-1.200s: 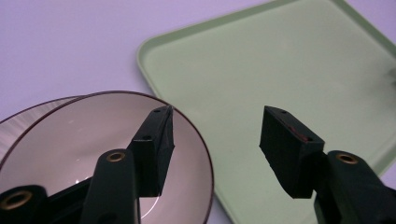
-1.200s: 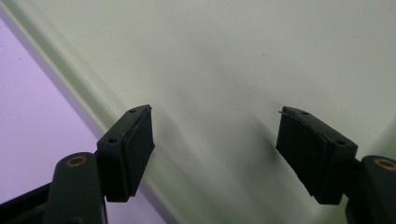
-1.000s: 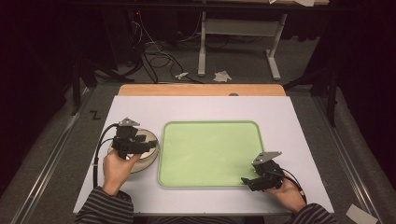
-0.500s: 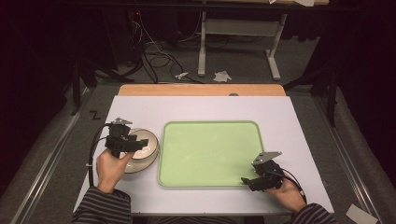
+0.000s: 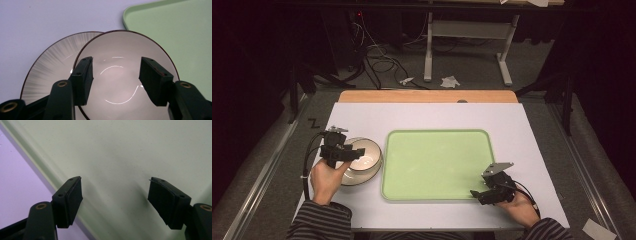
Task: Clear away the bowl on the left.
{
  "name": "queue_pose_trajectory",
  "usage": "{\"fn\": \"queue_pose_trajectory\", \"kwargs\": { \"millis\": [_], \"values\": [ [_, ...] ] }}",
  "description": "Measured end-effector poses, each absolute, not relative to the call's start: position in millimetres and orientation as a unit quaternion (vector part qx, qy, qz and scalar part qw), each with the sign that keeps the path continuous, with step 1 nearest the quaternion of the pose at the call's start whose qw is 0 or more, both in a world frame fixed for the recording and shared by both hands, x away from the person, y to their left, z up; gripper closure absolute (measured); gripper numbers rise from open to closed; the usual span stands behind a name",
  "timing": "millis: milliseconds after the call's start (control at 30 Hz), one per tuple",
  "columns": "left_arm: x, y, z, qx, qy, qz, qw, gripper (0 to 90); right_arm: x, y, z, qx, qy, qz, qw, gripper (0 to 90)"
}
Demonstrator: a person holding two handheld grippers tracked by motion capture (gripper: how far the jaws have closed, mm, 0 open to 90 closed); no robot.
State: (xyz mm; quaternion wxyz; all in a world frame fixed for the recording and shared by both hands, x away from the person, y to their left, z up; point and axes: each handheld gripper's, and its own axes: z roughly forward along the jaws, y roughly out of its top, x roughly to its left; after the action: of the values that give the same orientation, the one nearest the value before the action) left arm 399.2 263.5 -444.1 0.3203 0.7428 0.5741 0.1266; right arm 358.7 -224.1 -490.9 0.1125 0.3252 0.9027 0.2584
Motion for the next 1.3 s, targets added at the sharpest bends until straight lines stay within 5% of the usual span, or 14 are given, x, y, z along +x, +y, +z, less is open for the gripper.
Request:
{"fn": "queue_pose_trajectory", "kwargs": {
  "millis": [833,1300],
  "values": [
    [397,280,-442,0.724,0.594,0.150,0.317,45.0,359,-224,-491,0.325,0.903,0.259,0.111,29.1],
    [405,282,-456,0.727,0.612,0.116,0.289,46.0,357,-225,-488,0.327,0.899,0.266,0.118,28.9]
  ]
}}
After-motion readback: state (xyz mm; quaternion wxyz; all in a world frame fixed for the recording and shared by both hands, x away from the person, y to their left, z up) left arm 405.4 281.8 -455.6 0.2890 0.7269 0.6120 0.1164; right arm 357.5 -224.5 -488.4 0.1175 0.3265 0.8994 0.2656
